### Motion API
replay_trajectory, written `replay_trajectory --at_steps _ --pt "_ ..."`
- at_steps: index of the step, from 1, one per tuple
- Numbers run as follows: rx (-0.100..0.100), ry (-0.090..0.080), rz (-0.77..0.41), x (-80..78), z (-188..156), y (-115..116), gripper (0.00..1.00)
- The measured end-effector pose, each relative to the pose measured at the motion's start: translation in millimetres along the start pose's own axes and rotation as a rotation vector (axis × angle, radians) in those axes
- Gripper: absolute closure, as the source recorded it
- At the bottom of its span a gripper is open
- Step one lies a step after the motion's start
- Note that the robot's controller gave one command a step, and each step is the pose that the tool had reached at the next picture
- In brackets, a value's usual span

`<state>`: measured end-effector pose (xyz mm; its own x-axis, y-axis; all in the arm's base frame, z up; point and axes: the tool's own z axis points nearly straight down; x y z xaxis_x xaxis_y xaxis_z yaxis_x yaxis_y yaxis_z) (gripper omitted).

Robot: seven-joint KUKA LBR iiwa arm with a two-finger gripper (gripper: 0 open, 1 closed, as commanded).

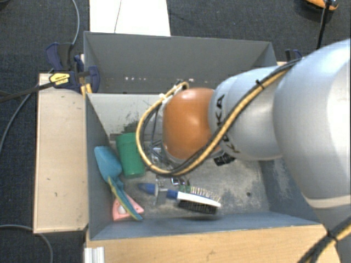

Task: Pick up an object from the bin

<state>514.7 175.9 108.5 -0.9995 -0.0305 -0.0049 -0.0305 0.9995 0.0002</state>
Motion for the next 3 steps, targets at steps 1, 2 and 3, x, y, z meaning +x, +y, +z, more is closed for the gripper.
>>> replay_trajectory --at_steps 1,2,3 --pt "-0.004 0.004 0.028 -11.7 20.0 -22.3 0.0" --pt "-0.002 0.0 0.04 -16.2 34.0 -52.2 0.0" --pt "-0.005 0.005 0.121 -20.0 38.7 -62.6 1.0"
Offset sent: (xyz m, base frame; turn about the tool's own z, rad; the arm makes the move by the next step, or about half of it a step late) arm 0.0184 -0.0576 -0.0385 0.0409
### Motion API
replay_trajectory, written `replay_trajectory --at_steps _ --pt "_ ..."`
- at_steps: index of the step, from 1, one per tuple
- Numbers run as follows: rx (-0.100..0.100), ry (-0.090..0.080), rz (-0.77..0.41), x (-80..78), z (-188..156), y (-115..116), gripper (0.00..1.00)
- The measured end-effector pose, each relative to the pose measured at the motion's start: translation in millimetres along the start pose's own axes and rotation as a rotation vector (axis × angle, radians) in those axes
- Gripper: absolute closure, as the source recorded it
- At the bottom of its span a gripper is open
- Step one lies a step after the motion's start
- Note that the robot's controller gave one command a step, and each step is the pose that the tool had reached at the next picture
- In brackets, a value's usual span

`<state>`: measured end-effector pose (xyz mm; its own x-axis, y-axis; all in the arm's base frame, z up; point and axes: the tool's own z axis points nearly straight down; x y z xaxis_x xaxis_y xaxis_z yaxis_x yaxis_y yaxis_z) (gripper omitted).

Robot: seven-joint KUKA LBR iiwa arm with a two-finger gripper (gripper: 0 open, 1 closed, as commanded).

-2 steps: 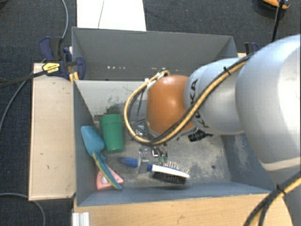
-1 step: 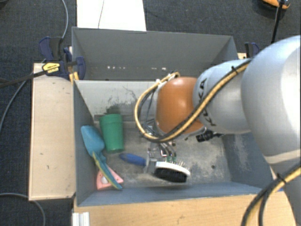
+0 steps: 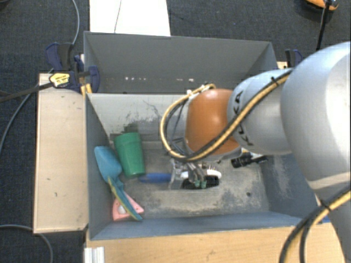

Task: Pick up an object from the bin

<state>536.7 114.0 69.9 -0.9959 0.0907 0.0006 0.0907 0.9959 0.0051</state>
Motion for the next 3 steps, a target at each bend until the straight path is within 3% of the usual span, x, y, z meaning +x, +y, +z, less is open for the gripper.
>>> replay_trajectory --at_steps 1,2,3 --pt "0.0 0.0 0.0 0.0 0.0 0.0 1.0" --pt "0.0 0.003 -0.186 42.8 -56.9 3.0 1.0" --pt "0.0 0.003 -0.184 42.8 -56.9 2.9 1.0"
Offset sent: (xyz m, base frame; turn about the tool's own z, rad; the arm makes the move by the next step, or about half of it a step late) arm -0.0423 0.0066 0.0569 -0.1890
